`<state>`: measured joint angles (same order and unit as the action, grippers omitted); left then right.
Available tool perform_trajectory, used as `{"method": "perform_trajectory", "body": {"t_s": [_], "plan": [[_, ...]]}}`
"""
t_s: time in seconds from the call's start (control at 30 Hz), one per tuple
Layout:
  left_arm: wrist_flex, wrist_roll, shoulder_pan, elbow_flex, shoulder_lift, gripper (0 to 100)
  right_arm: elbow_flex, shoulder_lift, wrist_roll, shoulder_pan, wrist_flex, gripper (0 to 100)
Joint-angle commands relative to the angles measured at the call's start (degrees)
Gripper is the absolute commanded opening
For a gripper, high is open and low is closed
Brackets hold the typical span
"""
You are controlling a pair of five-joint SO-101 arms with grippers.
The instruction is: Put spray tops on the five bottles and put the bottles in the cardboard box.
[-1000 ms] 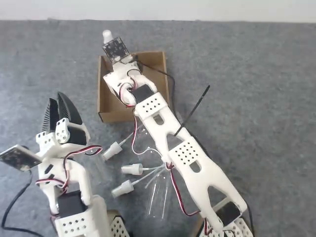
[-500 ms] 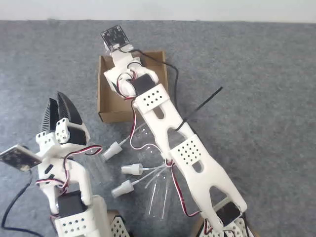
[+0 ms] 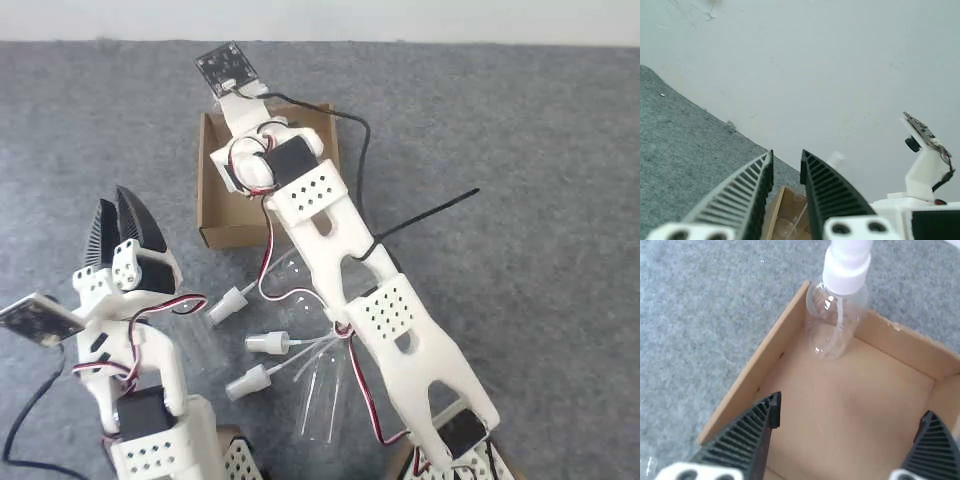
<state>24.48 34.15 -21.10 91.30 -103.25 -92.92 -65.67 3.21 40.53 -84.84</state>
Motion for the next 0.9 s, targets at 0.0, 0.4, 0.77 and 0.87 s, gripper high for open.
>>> {"method": "perform_trajectory", "body": {"t_s": [0.0, 0.4, 0.77, 0.87], "plan": [[-2.20, 0.18, 0.00, -2.15, -1.05, 8, -3.43, 8.22, 0.53, 0.84, -4.18, 37.4], [-2.11, 0.00, 0.09, -1.19, -0.97, 9, -3.43, 14.20, 0.44, 2.95, -18.24, 37.0], [-2.11, -0.09, 0.09, -1.01, -0.97, 9, -3.08, 19.38, -0.09, 2.95, -18.42, 18.8], [-2.11, -0.09, 0.09, -1.01, -0.97, 9, -2.99, 21.23, -1.05, 2.95, -18.42, 18.4]]}}
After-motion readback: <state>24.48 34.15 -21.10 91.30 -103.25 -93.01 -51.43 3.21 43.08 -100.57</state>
